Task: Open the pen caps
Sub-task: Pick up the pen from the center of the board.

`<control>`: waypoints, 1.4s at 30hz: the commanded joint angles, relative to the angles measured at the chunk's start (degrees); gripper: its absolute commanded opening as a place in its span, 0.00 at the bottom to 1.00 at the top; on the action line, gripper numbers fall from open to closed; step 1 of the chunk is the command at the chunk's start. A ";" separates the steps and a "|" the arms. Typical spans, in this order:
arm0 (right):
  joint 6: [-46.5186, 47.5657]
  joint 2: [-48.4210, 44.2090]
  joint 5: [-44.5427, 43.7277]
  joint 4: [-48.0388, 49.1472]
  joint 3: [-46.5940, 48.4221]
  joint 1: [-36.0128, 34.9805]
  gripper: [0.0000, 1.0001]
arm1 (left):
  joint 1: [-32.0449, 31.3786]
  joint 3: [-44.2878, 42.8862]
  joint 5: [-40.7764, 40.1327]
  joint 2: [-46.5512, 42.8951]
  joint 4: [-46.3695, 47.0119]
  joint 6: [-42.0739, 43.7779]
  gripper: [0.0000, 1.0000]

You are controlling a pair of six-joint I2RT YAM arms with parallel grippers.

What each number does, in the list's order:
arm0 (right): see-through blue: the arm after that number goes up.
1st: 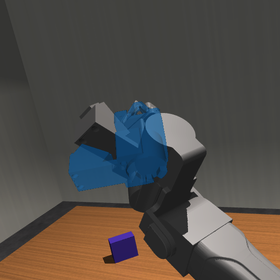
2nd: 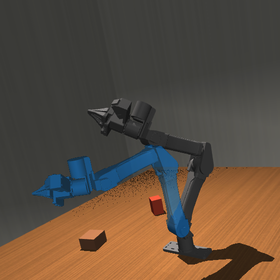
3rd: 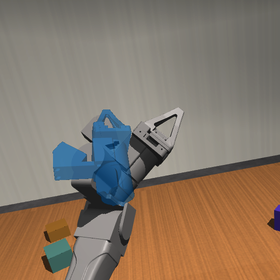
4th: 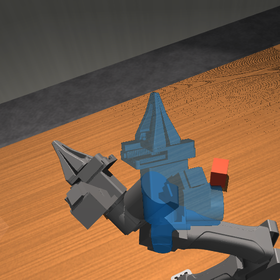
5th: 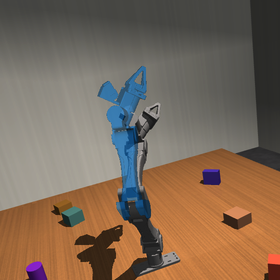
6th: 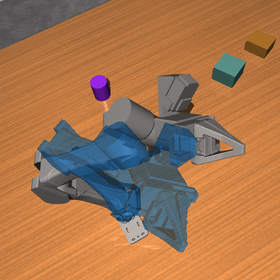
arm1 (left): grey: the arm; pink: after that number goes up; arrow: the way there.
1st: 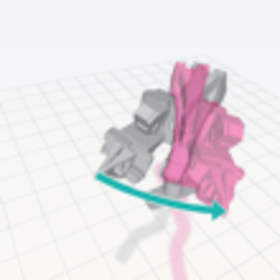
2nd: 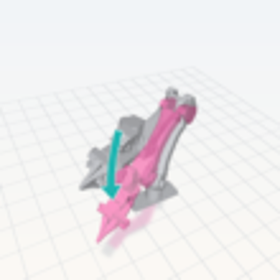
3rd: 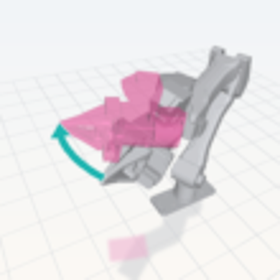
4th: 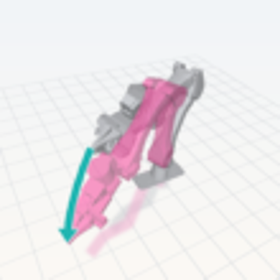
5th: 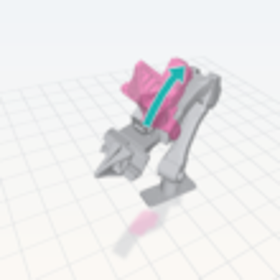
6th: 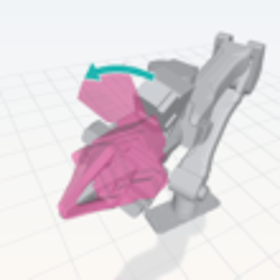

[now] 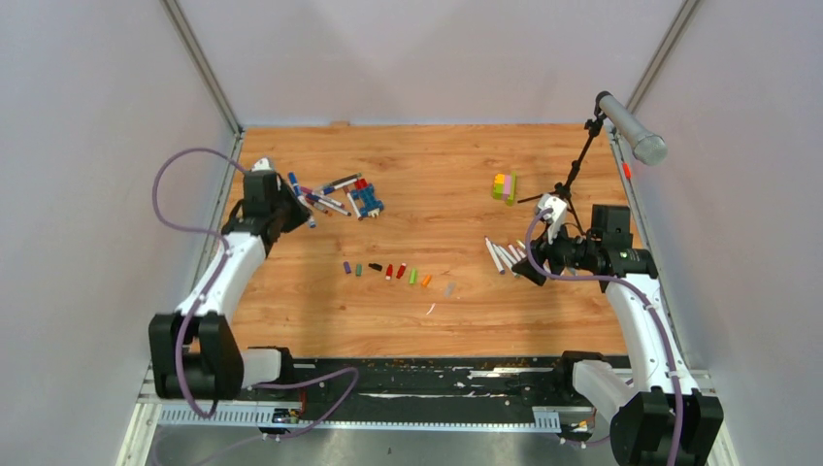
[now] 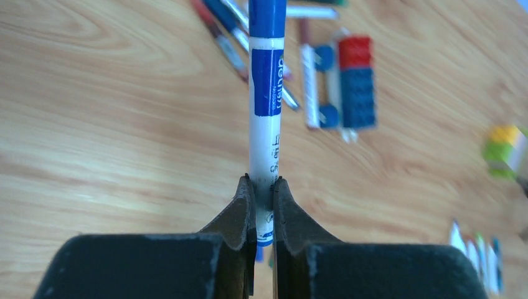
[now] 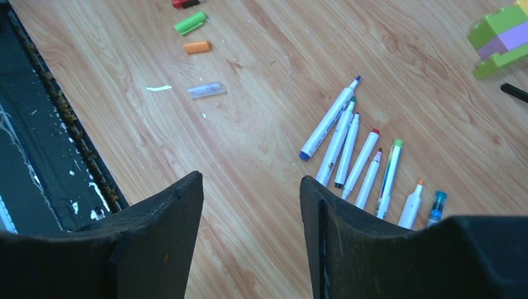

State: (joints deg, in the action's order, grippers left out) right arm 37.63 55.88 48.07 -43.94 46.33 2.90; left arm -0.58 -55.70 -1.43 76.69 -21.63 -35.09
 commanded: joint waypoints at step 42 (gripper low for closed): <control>-56.90 2.93 20.92 56.40 -8.38 -13.92 0.85 | -56.04 26.29 6.55 3.30 90.96 -9.28 0.00</control>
State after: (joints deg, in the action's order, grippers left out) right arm -12.27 59.46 69.65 3.14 38.89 -10.76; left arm -55.48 -26.55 7.31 77.62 63.29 -45.21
